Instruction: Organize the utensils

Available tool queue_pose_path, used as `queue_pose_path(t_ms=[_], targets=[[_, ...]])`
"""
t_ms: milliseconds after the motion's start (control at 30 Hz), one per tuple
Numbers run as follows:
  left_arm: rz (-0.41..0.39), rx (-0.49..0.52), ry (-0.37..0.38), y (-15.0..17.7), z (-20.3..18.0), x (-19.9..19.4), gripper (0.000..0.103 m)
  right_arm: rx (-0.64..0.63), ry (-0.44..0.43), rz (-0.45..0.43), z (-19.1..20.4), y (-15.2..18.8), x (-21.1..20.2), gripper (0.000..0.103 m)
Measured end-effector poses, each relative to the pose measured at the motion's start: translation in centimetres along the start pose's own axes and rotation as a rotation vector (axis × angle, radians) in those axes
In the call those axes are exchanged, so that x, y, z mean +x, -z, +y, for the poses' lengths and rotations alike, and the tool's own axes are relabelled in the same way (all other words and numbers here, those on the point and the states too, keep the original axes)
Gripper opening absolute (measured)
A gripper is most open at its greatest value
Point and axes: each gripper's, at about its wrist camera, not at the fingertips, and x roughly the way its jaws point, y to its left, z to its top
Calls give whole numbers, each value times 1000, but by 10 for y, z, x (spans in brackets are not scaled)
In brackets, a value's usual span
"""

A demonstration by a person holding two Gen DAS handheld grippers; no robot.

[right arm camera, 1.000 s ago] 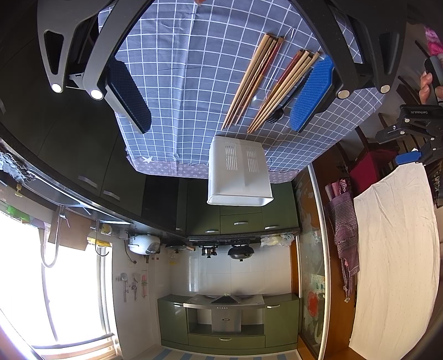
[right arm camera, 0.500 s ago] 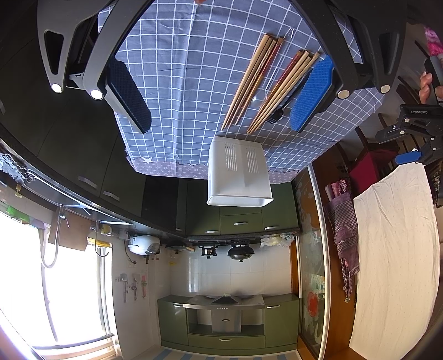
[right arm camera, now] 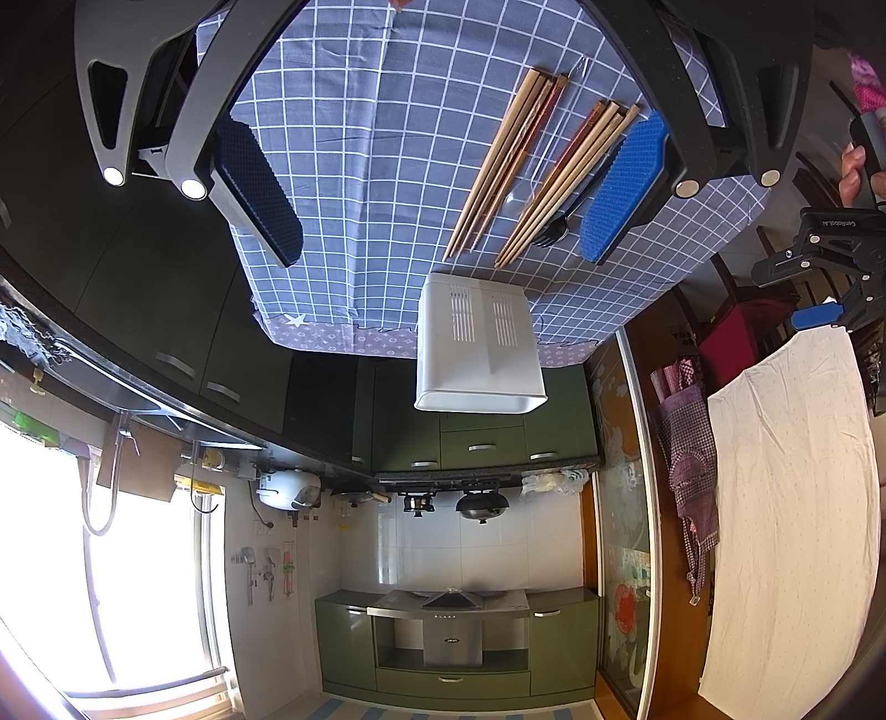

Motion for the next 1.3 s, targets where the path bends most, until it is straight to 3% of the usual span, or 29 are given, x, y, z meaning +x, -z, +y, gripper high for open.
queue_pose_path(t_ms=[200, 333, 467, 633, 733, 800, 867, 900, 1067, 1167, 1300], targets=[[11, 9, 8, -3, -1, 4, 97, 0, -22, 21, -2, -3, 5, 99], [98, 13, 63, -18, -1, 31, 97, -37, -26, 84, -6, -13, 22, 99], [210, 33, 92, -31, -8, 66, 97, -69, -13, 211, -10, -22, 56, 99], [329, 38, 150, -36, -23, 105, 97, -17, -67, 412, -23, -19, 105, 99], [394, 44, 184, -37, -34, 126, 97, 31, -111, 485, -32, -16, 128, 99], [450, 34, 221, -36, -41, 139, 97, 58, -116, 523, -37, -14, 140, 94], [487, 35, 243, -35, -49, 150, 96, 69, -114, 550, -41, -13, 152, 73], [500, 34, 246, -35, -52, 154, 96, 75, -111, 564, -43, -12, 157, 69], [575, 50, 257, -33, -65, 175, 69, 46, -124, 616, -40, -4, 174, 53], [621, 51, 263, -30, -69, 185, 56, 40, -134, 632, -39, 0, 180, 50], [664, 42, 275, -27, -73, 193, 49, 71, -166, 648, -43, 5, 187, 50]])
